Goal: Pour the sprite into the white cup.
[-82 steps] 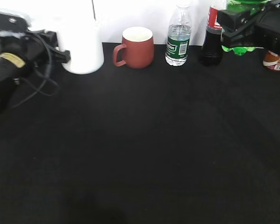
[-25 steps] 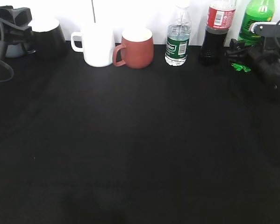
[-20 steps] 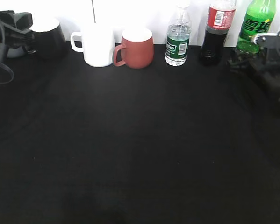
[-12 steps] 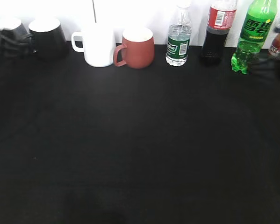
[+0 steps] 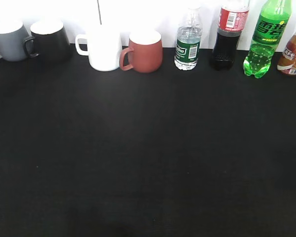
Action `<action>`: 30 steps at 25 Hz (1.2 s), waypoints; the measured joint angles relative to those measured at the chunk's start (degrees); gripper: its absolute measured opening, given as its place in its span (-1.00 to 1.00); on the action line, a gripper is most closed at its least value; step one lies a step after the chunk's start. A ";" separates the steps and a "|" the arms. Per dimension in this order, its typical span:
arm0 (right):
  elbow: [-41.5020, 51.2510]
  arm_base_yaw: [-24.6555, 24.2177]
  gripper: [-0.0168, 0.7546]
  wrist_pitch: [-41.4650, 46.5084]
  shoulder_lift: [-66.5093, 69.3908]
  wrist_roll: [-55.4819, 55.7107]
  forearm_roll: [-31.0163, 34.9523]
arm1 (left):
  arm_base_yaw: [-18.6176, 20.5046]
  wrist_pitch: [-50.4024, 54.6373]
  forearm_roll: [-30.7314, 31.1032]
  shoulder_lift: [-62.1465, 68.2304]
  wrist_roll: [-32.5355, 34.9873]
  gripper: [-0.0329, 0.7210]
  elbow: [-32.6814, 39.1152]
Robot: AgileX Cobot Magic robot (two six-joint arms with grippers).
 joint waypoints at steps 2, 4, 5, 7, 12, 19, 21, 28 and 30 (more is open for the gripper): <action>3.49 0.00 0.57 5.82 -9.26 0.00 -0.14 | 0.00 0.73 0.25 -10.82 0.00 0.42 5.44; 8.15 0.00 0.57 8.56 -16.54 0.05 -0.14 | 0.00 0.60 1.63 -18.16 0.00 0.43 8.93; 10.41 0.00 0.57 8.93 -19.25 0.05 -0.14 | 0.00 0.33 1.63 -20.02 0.00 0.42 10.43; 13.91 0.00 0.57 8.90 -21.79 -0.01 0.51 | 0.00 -0.96 1.99 -20.56 0.00 0.42 13.05; 15.69 0.00 0.57 7.36 -22.04 -0.11 0.51 | 0.00 -2.81 1.99 -20.56 0.00 0.42 13.47; 15.69 0.00 0.57 7.36 -22.04 -1.14 1.16 | 0.00 -12.37 1.97 -20.56 0.35 0.42 17.42; 15.69 0.00 0.56 7.36 -22.04 -1.22 1.16 | 0.00 -13.44 1.97 -20.56 0.35 0.42 17.62; 15.69 0.00 0.56 7.32 -22.04 -1.22 1.20 | 0.00 -10.95 0.94 -20.56 0.35 0.37 16.71; 15.69 0.00 0.56 7.32 -22.04 -1.27 1.20 | 0.00 -1.21 1.14 -20.56 0.35 0.29 13.69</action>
